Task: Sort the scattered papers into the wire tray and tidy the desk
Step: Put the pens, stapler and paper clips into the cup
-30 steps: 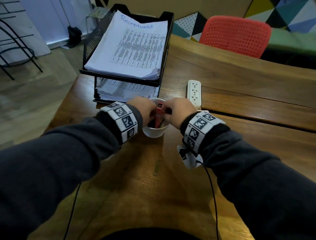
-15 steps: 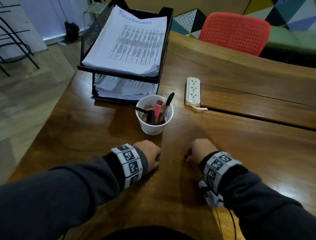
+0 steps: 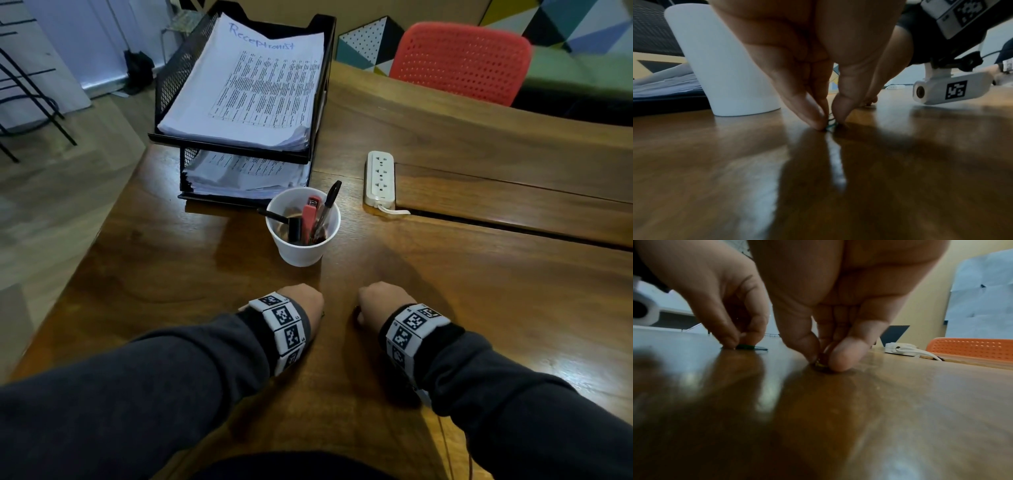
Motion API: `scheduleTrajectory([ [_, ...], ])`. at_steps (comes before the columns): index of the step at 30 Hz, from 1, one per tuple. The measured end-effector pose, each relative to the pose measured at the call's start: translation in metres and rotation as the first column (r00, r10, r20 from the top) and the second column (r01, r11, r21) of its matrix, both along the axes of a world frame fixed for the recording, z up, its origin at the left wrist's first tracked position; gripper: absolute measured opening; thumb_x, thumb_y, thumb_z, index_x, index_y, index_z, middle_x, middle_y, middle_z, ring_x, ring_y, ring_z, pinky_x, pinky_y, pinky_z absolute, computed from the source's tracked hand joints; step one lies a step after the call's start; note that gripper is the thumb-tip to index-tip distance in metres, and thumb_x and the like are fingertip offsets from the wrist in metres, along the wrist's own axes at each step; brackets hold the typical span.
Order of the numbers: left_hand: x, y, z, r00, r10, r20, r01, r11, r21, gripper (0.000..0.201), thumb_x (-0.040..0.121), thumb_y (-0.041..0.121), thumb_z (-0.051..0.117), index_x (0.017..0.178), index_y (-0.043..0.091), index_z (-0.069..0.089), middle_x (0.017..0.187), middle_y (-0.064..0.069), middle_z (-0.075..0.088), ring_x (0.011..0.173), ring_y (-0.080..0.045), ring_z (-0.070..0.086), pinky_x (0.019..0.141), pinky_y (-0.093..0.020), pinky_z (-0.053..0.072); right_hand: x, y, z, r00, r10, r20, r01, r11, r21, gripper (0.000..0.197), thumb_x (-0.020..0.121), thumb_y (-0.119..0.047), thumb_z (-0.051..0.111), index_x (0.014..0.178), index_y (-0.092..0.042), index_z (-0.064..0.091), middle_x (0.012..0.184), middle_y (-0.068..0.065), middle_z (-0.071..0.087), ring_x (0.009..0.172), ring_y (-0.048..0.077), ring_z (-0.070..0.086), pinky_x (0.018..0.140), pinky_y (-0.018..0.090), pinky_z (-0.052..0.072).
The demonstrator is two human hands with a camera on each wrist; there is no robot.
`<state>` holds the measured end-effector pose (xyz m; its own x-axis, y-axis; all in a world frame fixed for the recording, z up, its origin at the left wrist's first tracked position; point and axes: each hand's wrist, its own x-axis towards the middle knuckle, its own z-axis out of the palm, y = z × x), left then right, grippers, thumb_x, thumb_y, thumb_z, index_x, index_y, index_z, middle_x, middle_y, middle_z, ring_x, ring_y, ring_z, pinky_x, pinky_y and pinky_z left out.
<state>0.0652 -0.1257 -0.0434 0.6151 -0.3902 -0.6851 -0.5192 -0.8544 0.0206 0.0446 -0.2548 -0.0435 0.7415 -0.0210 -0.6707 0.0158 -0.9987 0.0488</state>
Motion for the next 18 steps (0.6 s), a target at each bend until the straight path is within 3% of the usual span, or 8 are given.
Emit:
scheduleTrajectory([
  [5, 0.006, 0.006, 0.006, 1.000, -0.003, -0.031, 0.004, 1.000, 0.026, 0.031, 0.090, 0.026, 0.051, 0.116, 0.011, 0.057, 0.118, -0.009, 0.060, 0.106, -0.024, 0.059, 0.079, -0.031, 0.047, -0.003, 0.010, -0.003, 0.999, 0.016, 0.047, -0.017, 0.999, 0.027, 0.029, 0.096, -0.013, 0.040, 0.117, -0.004, 0.057, 0.122, 0.014, 0.055, 0.111, 0.031, 0.056, 0.089, 0.038, 0.047],
  [8, 0.007, 0.016, 0.021, 0.998, 0.052, 0.030, -0.048, 0.991, -0.124, 0.026, 0.089, 0.029, 0.052, 0.112, 0.017, 0.057, 0.109, -0.004, 0.060, 0.096, -0.019, 0.057, 0.078, -0.029, 0.047, -0.006, 0.012, -0.003, 0.992, 0.052, 0.111, -0.057, 0.998, 0.041, 0.032, 0.097, -0.009, 0.031, 0.117, -0.001, 0.054, 0.119, 0.017, 0.049, 0.110, 0.033, 0.052, 0.091, 0.040, 0.046],
  [10, 0.011, 0.024, 0.041, 0.977, 0.151, 0.148, -0.083, 0.916, -0.392, 0.023, 0.089, 0.028, 0.051, 0.109, 0.019, 0.056, 0.099, 0.000, 0.061, 0.089, -0.015, 0.056, 0.078, -0.027, 0.048, -0.004, 0.009, -0.002, 0.987, 0.096, 0.128, -0.104, 0.993, 0.056, 0.030, 0.097, -0.010, 0.033, 0.118, -0.002, 0.052, 0.120, 0.017, 0.050, 0.110, 0.032, 0.053, 0.092, 0.039, 0.046],
  [12, 0.021, 0.033, 0.062, 0.912, 0.325, 0.251, -0.093, 0.760, -0.643, 0.022, 0.087, 0.023, 0.053, 0.109, 0.020, 0.054, 0.091, 0.002, 0.062, 0.084, -0.015, 0.059, 0.077, -0.029, 0.053, -0.002, 0.005, -0.001, 0.982, 0.151, 0.112, -0.158, 0.985, 0.063, 0.029, 0.095, -0.013, 0.039, 0.122, -0.008, 0.049, 0.120, 0.015, 0.051, 0.109, 0.032, 0.055, 0.091, 0.038, 0.047],
  [13, 0.028, 0.038, 0.067, 0.872, 0.396, 0.289, -0.082, 0.698, -0.711, 0.021, 0.086, 0.021, 0.053, 0.107, 0.020, 0.054, 0.088, 0.002, 0.062, 0.082, -0.016, 0.060, 0.076, -0.031, 0.054, -0.001, 0.004, -0.001, 0.979, 0.180, 0.091, -0.186, 0.981, 0.055, 0.030, 0.095, -0.015, 0.042, 0.123, -0.010, 0.049, 0.120, 0.013, 0.052, 0.109, 0.031, 0.055, 0.090, 0.038, 0.048],
  [14, 0.037, 0.042, 0.069, 0.841, 0.434, 0.324, -0.073, 0.684, -0.726, 0.016, 0.087, 0.019, 0.053, 0.103, 0.019, 0.054, 0.084, 0.002, 0.062, 0.080, -0.018, 0.060, 0.074, -0.031, 0.053, -0.001, 0.003, -0.001, 0.976, 0.207, 0.067, -0.210, 0.977, 0.042, 0.031, 0.095, -0.016, 0.043, 0.124, -0.012, 0.051, 0.121, 0.013, 0.052, 0.109, 0.030, 0.055, 0.091, 0.037, 0.048],
  [16, 0.056, 0.047, 0.069, 0.841, 0.388, 0.377, -0.083, 0.781, -0.619, 0.012, 0.089, 0.019, 0.049, 0.096, 0.016, 0.058, 0.083, 0.001, 0.060, 0.084, -0.021, 0.060, 0.074, -0.030, 0.048, 0.000, 0.002, -0.001, 0.970, 0.242, 0.037, -0.243, 0.970, 0.016, 0.031, 0.095, -0.017, 0.044, 0.124, -0.011, 0.054, 0.122, 0.013, 0.052, 0.109, 0.029, 0.055, 0.091, 0.036, 0.048],
  [18, 0.066, 0.050, 0.063, 0.896, 0.263, 0.358, -0.079, 0.887, -0.455, 0.022, 0.092, 0.022, 0.044, 0.099, 0.014, 0.064, 0.094, -0.002, 0.064, 0.095, -0.022, 0.059, 0.084, -0.032, 0.048, 0.001, 0.002, -0.001, 0.968, 0.250, 0.028, -0.251, 0.968, 0.005, 0.031, 0.095, -0.017, 0.045, 0.123, -0.010, 0.056, 0.123, 0.013, 0.053, 0.110, 0.029, 0.055, 0.092, 0.035, 0.047],
])
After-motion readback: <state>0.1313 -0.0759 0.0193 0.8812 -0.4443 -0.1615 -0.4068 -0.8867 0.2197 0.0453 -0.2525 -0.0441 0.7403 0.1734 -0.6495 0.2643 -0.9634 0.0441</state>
